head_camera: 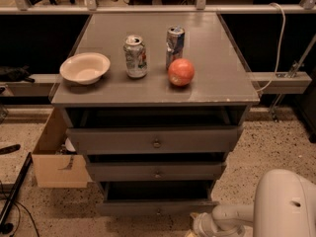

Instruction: Close bottom drawer

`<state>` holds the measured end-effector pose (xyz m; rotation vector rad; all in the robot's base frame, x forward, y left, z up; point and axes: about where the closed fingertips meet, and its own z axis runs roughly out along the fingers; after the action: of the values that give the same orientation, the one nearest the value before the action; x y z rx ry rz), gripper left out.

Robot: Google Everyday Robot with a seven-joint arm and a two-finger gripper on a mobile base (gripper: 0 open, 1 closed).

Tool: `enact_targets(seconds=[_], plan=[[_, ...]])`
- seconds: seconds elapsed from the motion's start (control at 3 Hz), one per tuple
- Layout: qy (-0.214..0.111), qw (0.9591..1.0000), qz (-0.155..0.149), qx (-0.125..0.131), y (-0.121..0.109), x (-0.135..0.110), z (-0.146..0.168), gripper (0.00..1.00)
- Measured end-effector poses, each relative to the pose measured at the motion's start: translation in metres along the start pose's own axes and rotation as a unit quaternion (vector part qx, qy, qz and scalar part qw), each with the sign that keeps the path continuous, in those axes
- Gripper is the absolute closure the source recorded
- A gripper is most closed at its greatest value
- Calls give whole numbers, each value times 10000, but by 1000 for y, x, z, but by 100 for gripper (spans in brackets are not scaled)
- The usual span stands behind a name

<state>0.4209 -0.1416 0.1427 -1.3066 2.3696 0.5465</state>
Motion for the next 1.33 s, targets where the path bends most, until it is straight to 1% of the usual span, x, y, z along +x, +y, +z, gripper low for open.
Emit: enact_targets(seconds=[0.33, 0.67, 1.0, 1.33], plan=[[-14, 10000, -18, 22, -1, -2, -2, 49], [-46, 9999, -57, 71, -3, -7, -6, 72], [-129, 9996, -67, 250, -22, -21, -21, 96], [-181, 9993, -25, 336, -43, -34, -25, 100]])
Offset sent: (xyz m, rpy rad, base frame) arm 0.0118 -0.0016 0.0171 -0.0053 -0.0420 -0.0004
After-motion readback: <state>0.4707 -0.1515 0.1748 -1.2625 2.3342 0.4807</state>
